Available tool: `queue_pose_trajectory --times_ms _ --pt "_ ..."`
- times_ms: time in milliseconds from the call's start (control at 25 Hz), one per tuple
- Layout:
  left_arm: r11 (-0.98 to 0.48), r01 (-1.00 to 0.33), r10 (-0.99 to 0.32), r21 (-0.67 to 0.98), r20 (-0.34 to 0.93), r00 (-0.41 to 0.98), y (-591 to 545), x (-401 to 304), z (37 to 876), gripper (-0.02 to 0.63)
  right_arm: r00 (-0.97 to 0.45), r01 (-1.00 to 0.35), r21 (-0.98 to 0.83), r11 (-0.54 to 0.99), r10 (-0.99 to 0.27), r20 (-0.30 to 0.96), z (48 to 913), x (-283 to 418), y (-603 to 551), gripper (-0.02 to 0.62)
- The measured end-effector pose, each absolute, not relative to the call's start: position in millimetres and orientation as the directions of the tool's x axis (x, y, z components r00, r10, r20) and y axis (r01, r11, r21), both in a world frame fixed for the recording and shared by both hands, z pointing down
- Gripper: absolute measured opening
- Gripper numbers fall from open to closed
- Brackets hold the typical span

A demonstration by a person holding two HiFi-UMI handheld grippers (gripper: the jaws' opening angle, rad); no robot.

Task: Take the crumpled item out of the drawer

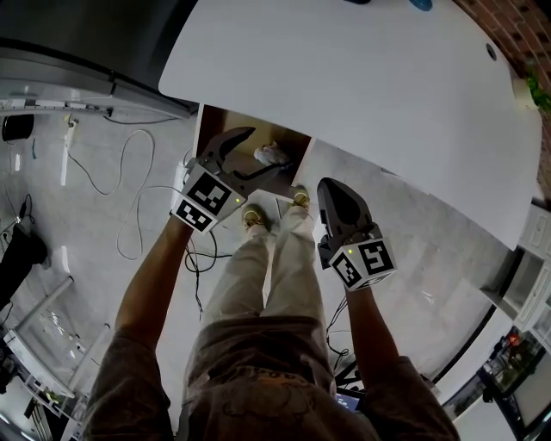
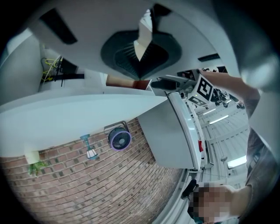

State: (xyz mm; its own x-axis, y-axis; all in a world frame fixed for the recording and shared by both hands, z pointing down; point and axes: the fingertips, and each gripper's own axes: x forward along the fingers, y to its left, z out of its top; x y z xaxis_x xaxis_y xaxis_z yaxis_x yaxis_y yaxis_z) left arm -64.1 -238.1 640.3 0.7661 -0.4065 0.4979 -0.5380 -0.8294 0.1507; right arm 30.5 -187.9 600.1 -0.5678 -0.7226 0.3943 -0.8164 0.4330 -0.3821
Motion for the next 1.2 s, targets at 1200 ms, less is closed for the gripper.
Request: queue_pose_trajectory --times_ms 1200 --pt "-0.987 -0.09 0.071 0.131 0.869 0.489 -216.8 -31.8 830.8 0.33 -0.549 -0.828 -0.404 0.39 -0.711 0.439 621.3 57.4 -185.0 -0.006"
